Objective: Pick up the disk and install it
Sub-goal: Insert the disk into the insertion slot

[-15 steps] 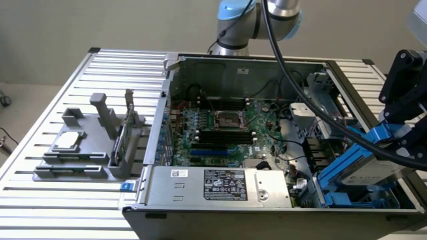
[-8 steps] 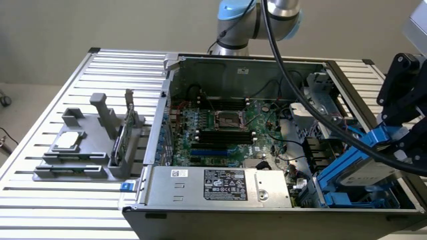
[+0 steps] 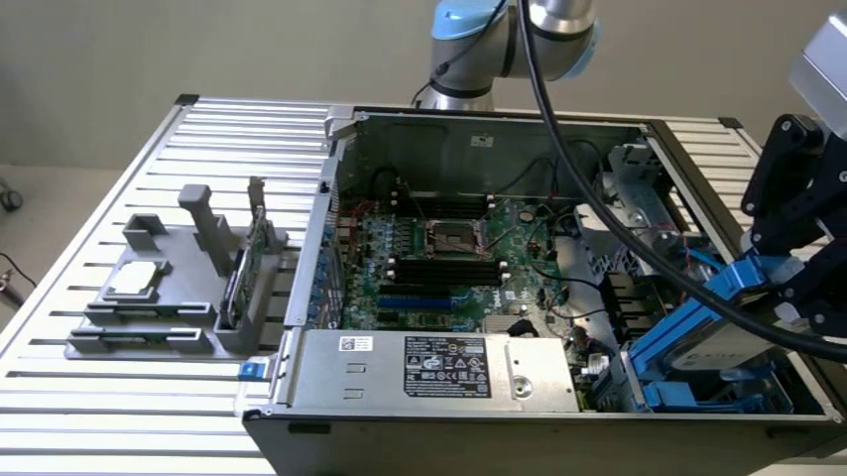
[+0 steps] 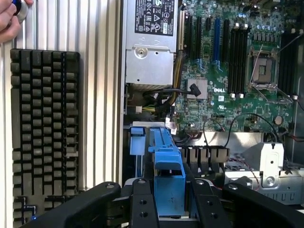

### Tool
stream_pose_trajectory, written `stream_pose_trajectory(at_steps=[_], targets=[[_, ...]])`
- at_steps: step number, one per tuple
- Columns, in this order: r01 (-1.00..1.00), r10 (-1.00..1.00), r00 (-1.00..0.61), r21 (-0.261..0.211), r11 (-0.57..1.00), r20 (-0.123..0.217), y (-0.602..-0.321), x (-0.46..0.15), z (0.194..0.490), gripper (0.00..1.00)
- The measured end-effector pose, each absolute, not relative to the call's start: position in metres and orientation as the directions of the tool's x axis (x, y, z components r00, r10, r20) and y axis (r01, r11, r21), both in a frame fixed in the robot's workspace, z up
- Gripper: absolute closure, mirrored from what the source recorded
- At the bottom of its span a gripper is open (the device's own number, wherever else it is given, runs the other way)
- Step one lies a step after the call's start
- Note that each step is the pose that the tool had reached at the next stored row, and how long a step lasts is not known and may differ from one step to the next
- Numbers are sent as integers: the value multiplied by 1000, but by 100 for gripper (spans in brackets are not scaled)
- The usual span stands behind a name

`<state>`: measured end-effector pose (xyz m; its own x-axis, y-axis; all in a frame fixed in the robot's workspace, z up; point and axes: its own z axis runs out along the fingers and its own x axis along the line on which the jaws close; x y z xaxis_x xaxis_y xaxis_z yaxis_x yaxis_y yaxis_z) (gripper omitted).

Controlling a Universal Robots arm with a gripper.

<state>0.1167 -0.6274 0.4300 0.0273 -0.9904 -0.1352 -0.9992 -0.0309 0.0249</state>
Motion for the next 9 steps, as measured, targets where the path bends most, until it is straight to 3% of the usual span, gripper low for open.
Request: stream_pose_trajectory(at_steps=[6,9], targets=[[-999,-990,33,25,-37,-139,-627,117,425,66],[-999,-989,36,25,-40,-142,-628,117,424,53]])
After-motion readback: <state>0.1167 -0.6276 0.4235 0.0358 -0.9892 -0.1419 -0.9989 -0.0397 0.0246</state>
